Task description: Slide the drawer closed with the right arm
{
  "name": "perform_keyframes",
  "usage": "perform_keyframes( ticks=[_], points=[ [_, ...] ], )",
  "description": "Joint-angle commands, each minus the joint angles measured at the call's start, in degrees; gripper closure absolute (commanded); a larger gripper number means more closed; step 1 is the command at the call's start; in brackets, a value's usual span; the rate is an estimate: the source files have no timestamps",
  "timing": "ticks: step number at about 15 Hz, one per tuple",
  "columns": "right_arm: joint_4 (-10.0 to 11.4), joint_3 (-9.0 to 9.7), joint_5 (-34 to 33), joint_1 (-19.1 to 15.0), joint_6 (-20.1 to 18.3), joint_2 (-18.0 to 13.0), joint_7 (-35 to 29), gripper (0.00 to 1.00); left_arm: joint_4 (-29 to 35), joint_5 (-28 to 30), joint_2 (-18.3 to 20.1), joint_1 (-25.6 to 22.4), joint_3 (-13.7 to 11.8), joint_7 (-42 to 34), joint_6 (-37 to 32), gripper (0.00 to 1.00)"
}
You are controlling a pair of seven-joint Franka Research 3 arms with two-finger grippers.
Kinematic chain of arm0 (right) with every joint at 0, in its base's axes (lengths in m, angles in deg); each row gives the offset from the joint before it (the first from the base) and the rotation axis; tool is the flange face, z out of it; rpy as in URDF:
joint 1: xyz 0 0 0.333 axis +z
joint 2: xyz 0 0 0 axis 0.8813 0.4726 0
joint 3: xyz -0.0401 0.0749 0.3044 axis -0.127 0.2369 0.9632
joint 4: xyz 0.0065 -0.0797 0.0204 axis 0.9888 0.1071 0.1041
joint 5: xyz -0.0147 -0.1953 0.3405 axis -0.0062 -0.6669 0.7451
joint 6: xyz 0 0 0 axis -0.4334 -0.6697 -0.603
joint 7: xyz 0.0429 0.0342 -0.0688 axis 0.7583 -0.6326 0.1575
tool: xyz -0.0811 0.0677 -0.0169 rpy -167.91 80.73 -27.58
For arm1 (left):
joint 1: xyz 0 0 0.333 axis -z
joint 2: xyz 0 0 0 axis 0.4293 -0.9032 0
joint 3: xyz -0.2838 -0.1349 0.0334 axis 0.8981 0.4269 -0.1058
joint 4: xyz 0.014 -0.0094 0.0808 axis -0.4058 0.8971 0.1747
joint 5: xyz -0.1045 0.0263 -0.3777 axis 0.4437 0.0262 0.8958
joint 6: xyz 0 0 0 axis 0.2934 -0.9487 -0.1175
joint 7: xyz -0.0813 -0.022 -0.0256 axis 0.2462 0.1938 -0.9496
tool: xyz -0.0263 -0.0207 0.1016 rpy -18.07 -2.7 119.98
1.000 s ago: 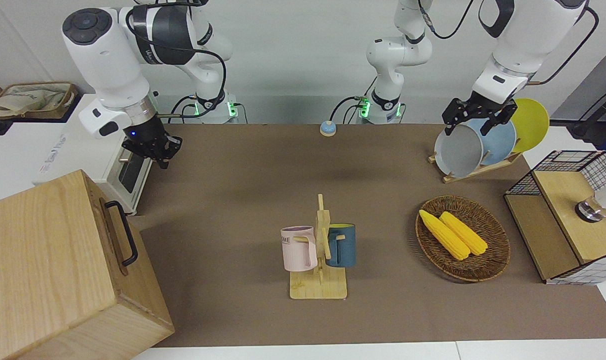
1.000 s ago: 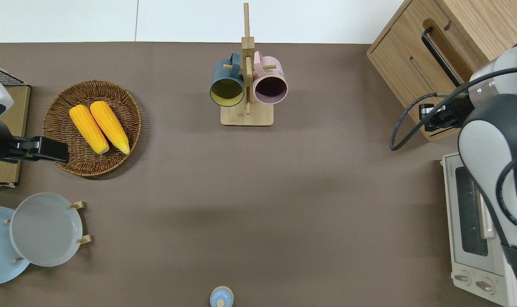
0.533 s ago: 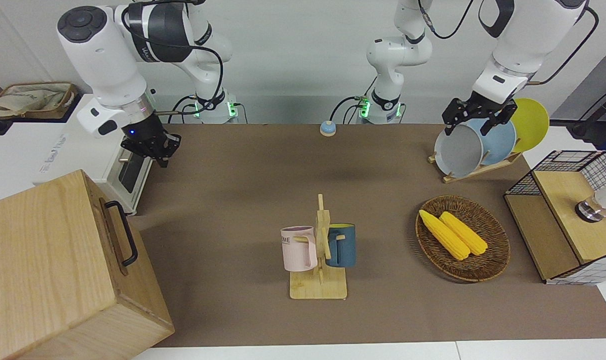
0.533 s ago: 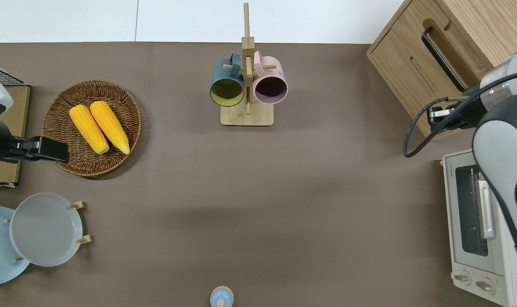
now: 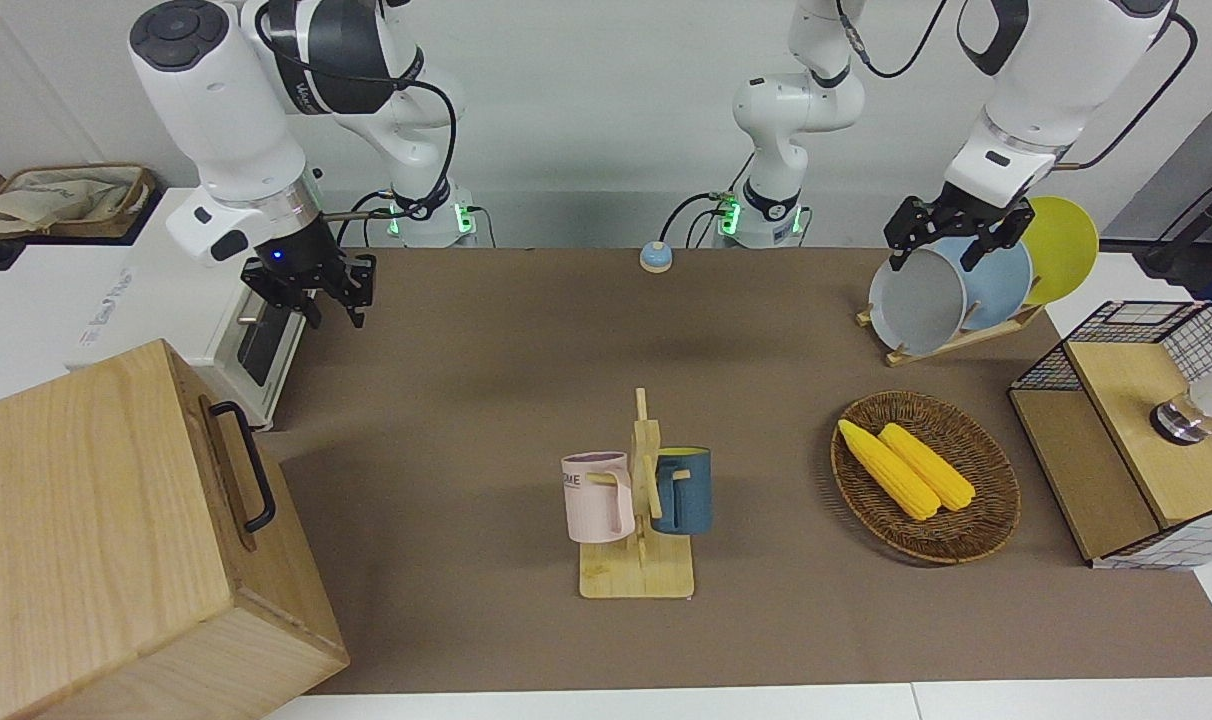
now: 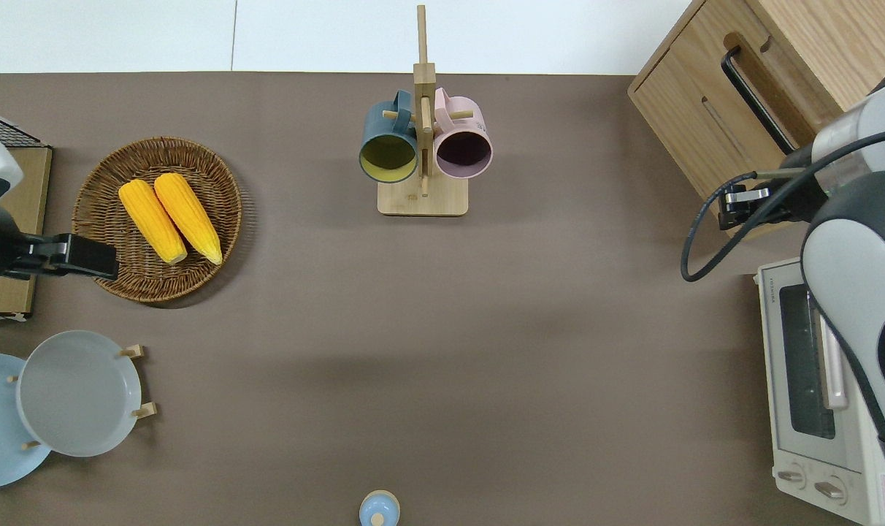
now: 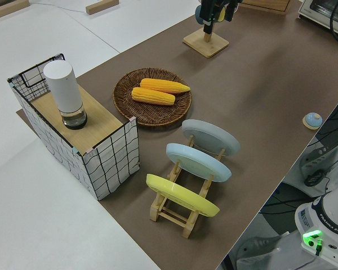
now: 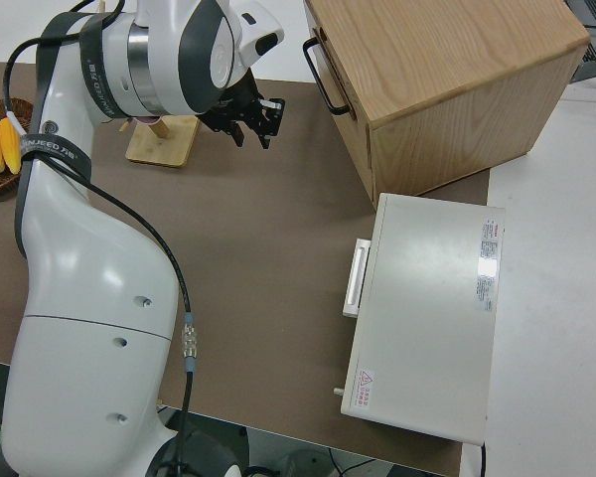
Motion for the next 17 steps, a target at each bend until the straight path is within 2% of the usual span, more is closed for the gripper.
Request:
perform_keyframes(
  ticks=[1,3,6,13,17],
  points=[
    [0.63,0.13,-0.79,-1.38,-1.04,-1.09,1.7,0.017,-1.49,-0.98,-0.65,-0.22,0.37,-0.55,-1.13,0.01],
    [-0.33,0.22,-1.75,-0.77,-2.27,-1.0,2.74,0.017,-1.49,-0.98,-0.65,-0.22,0.37,-0.55,-1.13,0.01],
    [-0.42,0.66,-3.78,0.02,-3.94,-1.0,2.84,0.015,-1.49,-0.98,-0.65,-0.22,0.37,-0.55,-1.13,0.01],
    [-1.65,0.57,-3.17,0.11,-3.94,-1.0,2.66,0.015,-1.49,-0.98,-0.65,-0.22,0.37,-0.55,-1.13,0.01],
    [-1.65,0.49,-2.73,0.02,-3.94,-1.0,2.75,0.017,-1.49,-0.98,-0.65,-0.22,0.37,-0.55,-1.13,0.01]
  ],
)
